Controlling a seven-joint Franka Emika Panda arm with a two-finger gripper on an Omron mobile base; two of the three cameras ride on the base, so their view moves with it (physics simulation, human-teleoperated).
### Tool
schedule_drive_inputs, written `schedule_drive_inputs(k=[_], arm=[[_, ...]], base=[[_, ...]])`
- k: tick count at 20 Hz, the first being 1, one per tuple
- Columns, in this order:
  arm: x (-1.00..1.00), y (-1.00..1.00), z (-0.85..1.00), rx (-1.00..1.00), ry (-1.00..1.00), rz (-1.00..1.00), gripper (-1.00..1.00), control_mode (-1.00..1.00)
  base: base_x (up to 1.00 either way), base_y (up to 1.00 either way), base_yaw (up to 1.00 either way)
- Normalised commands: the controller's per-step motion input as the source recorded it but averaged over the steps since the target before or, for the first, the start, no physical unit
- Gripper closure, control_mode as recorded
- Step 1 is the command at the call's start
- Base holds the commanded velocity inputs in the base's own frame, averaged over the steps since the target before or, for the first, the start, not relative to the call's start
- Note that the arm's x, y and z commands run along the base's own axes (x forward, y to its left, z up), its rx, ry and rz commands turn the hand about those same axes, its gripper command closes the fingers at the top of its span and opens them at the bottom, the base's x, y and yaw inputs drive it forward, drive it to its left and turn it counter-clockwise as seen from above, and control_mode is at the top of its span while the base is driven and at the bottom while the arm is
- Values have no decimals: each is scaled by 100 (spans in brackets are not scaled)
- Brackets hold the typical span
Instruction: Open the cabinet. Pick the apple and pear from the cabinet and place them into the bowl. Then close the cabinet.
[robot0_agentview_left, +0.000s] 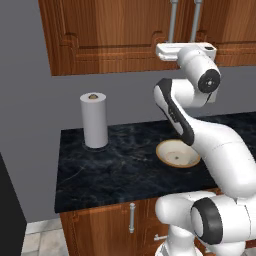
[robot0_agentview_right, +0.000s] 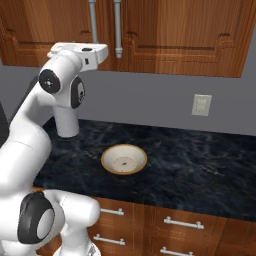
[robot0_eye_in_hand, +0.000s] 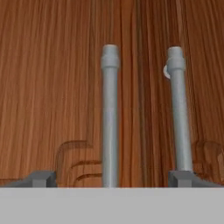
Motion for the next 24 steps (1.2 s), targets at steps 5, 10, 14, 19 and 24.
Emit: schedule_drive_inputs(k=[5,10,14,19,24], arm=[[100,0,-3,0,10,-2,-100,-100],[100,0,-18,3,11,0,-100,-100],[77,0,-19,0,5,0,100,-100],[0,0,0,0,0,0,100,-100],[-4,2,2,2,-5,0,100,-100]], base=[[0,0,0],[0,0,0],[0,0,0],[0,0,0],[0,0,0]])
